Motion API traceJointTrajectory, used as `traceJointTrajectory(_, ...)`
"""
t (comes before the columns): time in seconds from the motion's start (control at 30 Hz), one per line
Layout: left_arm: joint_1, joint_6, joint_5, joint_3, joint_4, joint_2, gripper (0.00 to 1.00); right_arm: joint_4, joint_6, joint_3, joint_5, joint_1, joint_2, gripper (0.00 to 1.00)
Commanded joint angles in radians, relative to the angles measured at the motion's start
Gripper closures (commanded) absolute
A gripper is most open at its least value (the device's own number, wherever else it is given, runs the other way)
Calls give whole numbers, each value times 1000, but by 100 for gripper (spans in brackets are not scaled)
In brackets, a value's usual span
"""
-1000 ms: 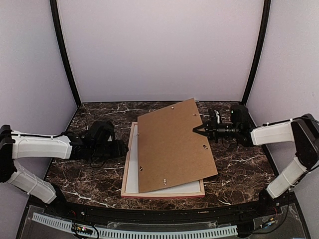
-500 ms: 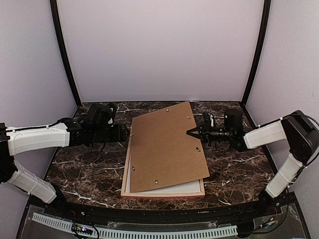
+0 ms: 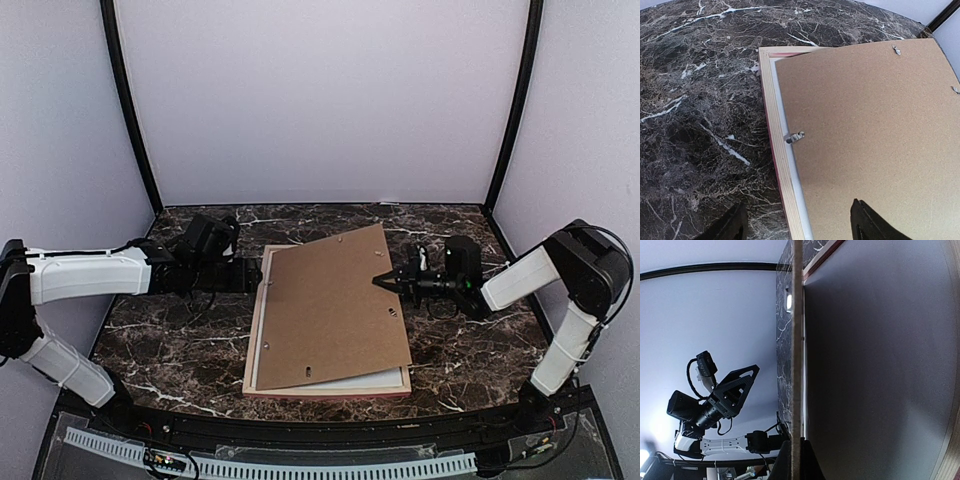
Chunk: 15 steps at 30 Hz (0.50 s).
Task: Put the photo into the frame
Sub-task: Place the backboard next to the photo.
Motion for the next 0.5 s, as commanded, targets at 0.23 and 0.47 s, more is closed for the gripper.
traceJointTrajectory(0.23,6,-4,23,-13,13,21,27,225,44,-11,8,12,52,100)
traceJointTrajectory(0.47,6,-7,36,-17,18,36,27,248,40,0,0,11,84,100)
